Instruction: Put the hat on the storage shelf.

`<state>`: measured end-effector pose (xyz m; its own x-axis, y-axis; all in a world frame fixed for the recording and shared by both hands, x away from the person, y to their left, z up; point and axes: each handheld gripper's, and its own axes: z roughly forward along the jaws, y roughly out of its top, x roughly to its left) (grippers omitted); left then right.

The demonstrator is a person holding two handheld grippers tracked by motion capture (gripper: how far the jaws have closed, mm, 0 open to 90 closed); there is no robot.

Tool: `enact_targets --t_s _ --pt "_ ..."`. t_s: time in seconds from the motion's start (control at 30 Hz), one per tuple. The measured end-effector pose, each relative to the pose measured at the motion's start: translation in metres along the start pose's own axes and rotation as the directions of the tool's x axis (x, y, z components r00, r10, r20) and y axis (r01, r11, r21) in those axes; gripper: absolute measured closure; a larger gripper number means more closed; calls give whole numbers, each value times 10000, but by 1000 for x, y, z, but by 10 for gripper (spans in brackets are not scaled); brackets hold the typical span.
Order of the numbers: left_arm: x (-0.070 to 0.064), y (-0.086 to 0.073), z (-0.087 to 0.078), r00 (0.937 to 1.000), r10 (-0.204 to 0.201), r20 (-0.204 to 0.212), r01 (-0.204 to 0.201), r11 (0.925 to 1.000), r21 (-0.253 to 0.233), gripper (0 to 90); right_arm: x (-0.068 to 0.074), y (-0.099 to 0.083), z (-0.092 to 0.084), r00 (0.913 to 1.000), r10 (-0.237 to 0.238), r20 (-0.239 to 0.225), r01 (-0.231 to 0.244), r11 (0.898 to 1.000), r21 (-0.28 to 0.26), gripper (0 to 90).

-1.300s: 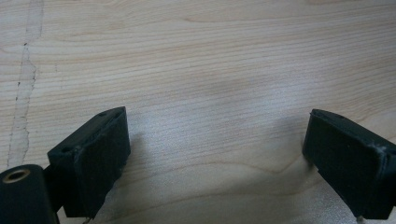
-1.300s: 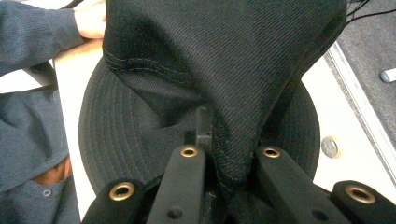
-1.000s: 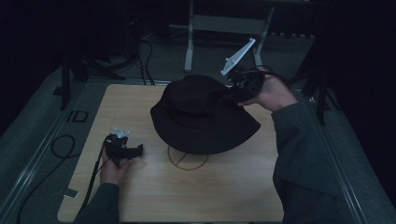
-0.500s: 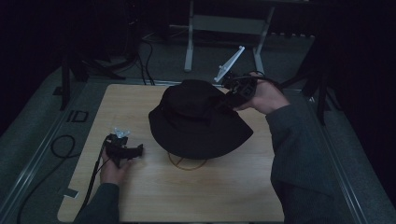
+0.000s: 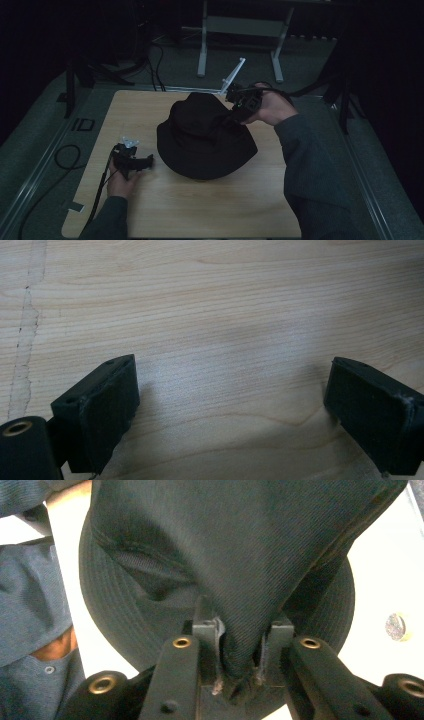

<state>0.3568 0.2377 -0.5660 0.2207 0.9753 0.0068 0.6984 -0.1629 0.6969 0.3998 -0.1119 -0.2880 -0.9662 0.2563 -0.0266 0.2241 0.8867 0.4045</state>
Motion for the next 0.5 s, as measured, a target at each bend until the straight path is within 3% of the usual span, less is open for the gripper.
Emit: enact_targets --t_s 0.3,0.5 --pt "0 0 0 10000 1 0 -1 10000 0 77 2 -1 0 9993 183 326 -185 9998 57 503" --pt "0 0 0 10000 2 1 -2 10000 2 77 2 -3 -2 9959 599 675 -613 9979 189 332"
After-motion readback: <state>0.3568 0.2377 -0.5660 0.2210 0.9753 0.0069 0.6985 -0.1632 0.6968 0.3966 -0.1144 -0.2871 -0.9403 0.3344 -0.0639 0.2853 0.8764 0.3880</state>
